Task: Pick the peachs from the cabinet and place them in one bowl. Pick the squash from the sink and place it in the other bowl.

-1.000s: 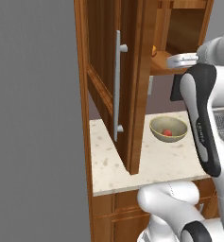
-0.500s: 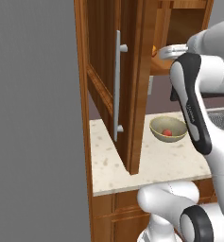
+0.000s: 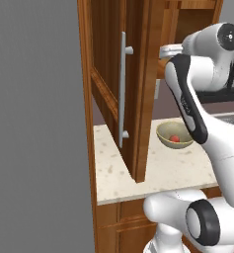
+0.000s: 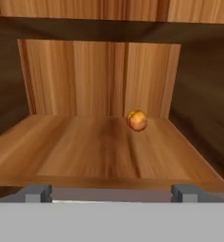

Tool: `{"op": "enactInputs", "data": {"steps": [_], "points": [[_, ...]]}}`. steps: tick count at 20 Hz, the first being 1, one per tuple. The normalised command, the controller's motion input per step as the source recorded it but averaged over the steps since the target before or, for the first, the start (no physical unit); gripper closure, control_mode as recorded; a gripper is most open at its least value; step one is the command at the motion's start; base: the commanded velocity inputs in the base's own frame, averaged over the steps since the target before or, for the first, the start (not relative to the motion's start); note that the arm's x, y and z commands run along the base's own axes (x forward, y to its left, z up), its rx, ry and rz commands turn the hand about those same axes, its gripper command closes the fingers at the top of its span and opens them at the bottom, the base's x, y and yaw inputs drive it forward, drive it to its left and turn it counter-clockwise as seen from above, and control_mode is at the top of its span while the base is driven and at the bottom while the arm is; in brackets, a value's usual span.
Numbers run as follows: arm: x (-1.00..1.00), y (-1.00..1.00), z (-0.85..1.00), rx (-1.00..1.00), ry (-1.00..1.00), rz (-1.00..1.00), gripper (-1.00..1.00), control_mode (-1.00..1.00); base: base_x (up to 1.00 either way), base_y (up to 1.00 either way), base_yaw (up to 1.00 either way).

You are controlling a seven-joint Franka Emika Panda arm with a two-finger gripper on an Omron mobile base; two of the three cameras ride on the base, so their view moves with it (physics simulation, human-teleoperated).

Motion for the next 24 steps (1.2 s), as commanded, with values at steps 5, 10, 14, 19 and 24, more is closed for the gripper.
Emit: {"op": "enactInputs", "data": {"steps": [5,10,14,19,24], "points": [[0.51,0.00,0.00,-0.01,-0.01,0.00,-1.00,-1.00,0.00,0.00,0.00],[0.17,0.00,0.00,-0.02,-0.02,0.00,-1.00,-1.00,0.00,0.00,0.00],[0.13,0.00,0.00,-0.06,-0.01,-0.04,-1.00,-1.00,0.00,0.00,0.00],[0.05,-0.01,0.00,-0.04,0.00,-0.06,-1.00,-1.00,0.00,0.00,0.00],[0.06,-0.03,0.00,-0.03,0.00,-0.06,-1.00,-1.00,0.00,0.00,0.00]]}}
